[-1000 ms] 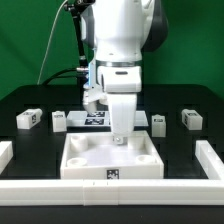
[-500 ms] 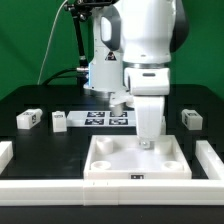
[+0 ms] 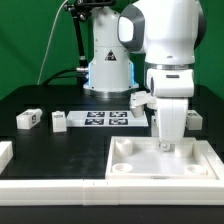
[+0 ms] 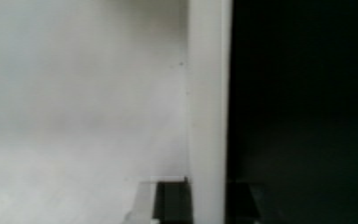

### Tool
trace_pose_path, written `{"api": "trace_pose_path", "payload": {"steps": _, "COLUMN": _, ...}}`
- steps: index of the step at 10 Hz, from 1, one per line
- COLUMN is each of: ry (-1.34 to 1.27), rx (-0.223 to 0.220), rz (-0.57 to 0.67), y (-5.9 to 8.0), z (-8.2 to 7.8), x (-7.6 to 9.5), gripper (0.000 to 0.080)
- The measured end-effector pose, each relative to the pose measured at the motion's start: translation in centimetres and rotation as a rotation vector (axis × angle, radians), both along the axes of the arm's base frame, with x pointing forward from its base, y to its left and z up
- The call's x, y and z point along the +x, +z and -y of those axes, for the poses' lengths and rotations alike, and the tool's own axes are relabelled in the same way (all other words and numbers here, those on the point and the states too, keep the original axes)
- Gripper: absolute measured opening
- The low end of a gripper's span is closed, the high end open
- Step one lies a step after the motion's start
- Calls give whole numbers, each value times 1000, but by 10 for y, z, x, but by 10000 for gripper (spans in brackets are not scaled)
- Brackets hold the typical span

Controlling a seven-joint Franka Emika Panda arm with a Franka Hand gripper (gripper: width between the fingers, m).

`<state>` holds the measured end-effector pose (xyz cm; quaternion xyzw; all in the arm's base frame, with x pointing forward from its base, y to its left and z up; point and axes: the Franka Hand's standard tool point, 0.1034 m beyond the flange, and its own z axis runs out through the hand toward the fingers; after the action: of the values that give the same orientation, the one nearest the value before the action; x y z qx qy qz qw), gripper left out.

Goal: Assemble one leg

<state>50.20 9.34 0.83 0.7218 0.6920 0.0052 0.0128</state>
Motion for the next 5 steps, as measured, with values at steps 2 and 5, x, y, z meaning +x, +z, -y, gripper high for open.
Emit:
{"api": "trace_pose_path", "payload": {"steps": 2, "ry": -5, "rx": 0, "rz": 0, "y": 0, "z": 0, "x": 0, "gripper": 112}}
{"api": "trace_pose_path", "payload": {"steps": 5, "ry": -5, "rx": 0, "rz": 0, "y": 0, "z": 0, "x": 0, "gripper": 456}}
